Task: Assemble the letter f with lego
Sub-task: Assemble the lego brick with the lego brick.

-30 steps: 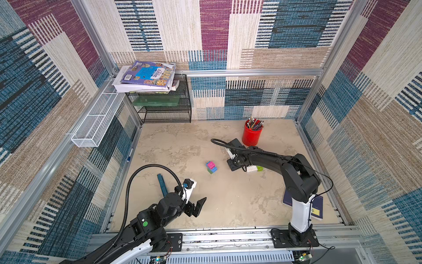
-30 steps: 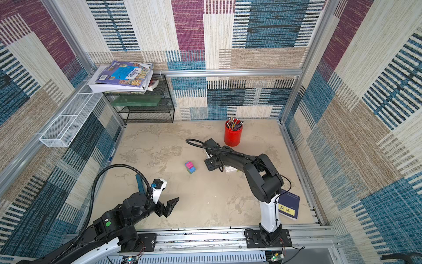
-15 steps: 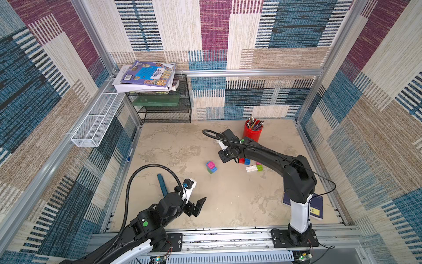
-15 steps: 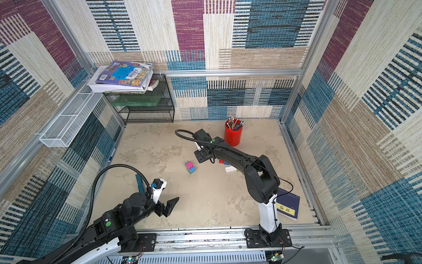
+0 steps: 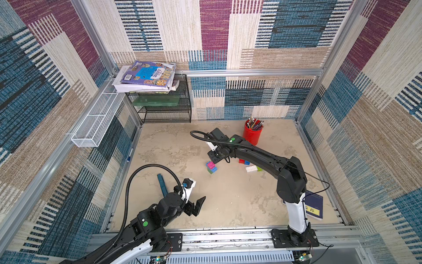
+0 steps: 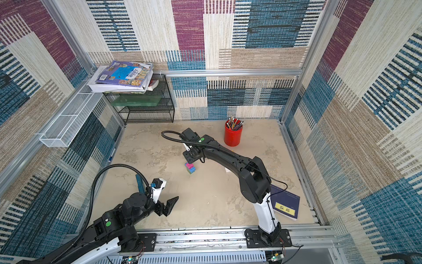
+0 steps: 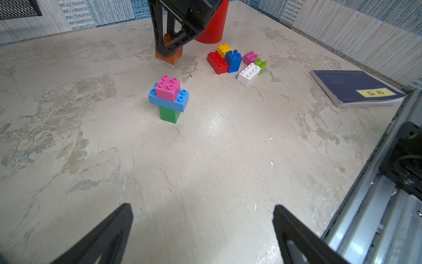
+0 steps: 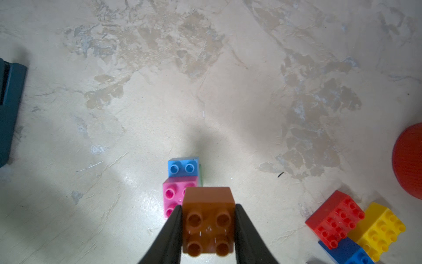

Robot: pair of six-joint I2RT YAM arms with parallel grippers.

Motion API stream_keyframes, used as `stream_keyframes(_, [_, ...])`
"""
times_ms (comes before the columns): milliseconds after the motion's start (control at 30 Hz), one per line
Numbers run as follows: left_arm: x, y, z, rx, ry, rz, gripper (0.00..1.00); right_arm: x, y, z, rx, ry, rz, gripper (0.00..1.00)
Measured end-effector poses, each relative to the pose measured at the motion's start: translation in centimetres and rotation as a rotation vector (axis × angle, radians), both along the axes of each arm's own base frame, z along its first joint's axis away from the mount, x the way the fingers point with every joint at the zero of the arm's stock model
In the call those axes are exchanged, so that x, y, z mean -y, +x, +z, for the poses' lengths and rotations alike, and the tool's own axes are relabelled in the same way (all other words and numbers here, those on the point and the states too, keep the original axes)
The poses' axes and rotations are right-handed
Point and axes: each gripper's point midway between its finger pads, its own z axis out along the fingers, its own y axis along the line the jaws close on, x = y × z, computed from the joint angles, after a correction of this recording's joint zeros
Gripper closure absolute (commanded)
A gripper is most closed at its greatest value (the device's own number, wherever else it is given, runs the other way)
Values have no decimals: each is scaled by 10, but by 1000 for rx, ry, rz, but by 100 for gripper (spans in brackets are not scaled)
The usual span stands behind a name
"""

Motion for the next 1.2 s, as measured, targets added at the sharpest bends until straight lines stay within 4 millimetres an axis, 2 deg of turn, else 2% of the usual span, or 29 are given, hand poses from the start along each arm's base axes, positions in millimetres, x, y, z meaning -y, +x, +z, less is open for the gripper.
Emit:
stream_keyframes(333, [0, 0, 0, 1, 1, 3, 1, -9, -13, -9, -29, -26, 31, 62])
stream_keyframes(1200, [0, 0, 0, 0, 1, 3, 1, -15, -19, -24, -50, -50, 63, 63])
